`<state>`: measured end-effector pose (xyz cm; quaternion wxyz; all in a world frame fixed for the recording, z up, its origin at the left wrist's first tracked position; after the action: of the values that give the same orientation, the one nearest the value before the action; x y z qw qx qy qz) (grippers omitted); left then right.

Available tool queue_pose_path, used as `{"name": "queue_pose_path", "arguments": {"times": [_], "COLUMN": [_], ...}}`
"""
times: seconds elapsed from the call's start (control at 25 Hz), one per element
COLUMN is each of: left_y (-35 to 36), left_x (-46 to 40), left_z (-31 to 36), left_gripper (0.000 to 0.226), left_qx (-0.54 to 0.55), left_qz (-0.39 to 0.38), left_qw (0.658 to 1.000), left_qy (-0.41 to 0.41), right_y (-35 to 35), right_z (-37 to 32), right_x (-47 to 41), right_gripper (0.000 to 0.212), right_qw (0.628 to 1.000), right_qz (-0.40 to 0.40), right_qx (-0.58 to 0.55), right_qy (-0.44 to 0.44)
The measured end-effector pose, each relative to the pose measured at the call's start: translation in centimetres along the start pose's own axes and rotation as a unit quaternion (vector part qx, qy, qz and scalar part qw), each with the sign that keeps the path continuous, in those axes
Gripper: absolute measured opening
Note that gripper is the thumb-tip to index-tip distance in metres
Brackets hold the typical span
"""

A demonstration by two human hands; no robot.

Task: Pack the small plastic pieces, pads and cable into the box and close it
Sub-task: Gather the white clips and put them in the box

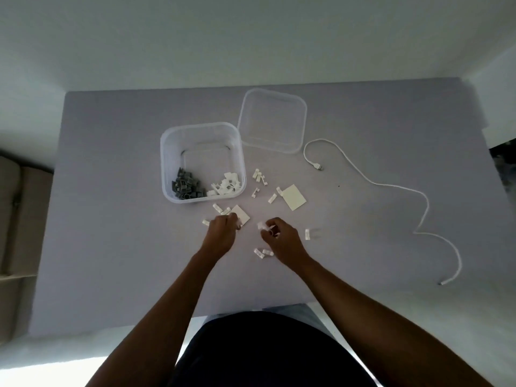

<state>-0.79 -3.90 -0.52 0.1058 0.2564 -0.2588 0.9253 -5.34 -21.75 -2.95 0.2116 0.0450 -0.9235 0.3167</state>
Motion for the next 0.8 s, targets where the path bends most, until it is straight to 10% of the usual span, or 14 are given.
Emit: {"name": "queue_pose_path", "arguments": {"times": [0.16,0.48,0.8], "left_y": [-5.4,-11.3,-11.7], "left_x": [-3.0,-8.9,-14.7], "left_z": [1.8,3.1,2.2], "left_gripper": [0.029,0.018,0.037], "left_qx": [0.386,0.614,0.547], "left_qz": [0.018,-0.032,0.053], "left_qw": [0.913,0.783,0.818], "left_qy": [-0.127,-0.098,-0.171], "right_y": [-1.5,-1.7,1.7], "right_z": [-6.5,-13.5,-14.7], "right_x": [-5.7,-12.8,-17.8], "right_gripper": [0.007,0.018,0.026], "right_qw": [0.985,0.882,0.975], "right_qz": [-0.086,-0.296,-0.204], "right_qx": [-0.139,-0.362,0.070], "right_qy": [0.060,0.056,-0.051]}}
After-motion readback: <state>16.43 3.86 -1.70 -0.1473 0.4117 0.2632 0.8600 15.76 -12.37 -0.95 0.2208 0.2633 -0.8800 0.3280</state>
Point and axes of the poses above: each hand's wrist, its own x-axis away from the middle knuckle, its own y-axis out of the palm, z = x × y, the point moved 2 cm from there along -x, towards the middle knuckle, and after that the axes turned 11 degrees about x, right-handed, at the moved point
